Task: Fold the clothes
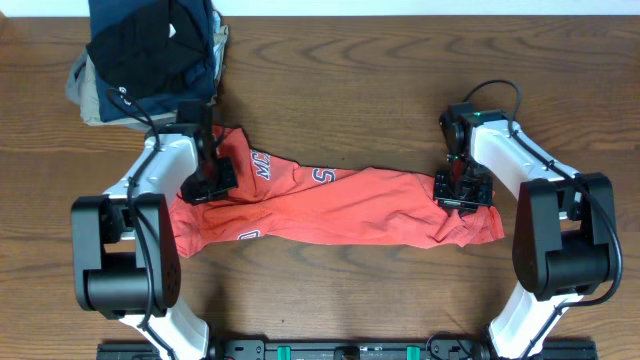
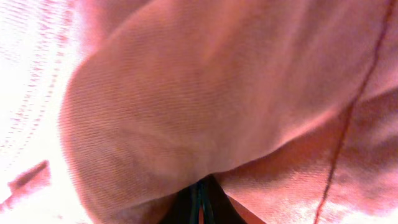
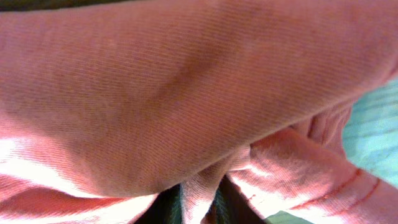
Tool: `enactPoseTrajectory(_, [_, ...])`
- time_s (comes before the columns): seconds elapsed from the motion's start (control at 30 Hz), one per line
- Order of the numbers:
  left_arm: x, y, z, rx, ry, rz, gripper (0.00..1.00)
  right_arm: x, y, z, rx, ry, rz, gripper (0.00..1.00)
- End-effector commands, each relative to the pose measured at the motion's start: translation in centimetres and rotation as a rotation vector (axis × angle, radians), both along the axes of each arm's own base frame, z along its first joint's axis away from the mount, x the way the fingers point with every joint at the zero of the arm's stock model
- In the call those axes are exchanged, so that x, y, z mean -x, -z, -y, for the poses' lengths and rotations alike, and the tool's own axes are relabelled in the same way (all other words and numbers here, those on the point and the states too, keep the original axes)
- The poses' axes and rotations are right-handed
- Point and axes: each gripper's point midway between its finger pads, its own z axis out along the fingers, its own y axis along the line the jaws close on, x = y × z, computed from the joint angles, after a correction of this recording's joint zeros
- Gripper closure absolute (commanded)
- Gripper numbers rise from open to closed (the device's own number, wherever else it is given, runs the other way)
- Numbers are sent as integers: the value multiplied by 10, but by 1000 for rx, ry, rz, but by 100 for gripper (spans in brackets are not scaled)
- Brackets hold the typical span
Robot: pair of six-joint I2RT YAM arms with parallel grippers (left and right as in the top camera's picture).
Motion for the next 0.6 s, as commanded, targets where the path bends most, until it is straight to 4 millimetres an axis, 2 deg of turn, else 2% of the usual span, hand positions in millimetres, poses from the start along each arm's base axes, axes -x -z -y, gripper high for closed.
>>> enactPoseTrajectory(0.0, [6, 5, -12, -26, -29, -24, 94, -3, -3, 15, 32, 31, 17, 99])
enactPoseTrajectory(0.37, [5, 5, -42, -97, -114, -14, 94, -8, -6, 46, 79, 93, 32, 99])
enactPoseTrajectory(0.57, [7, 4, -54, -97, -153, -18, 94, -21, -14, 55, 78, 112, 67, 99])
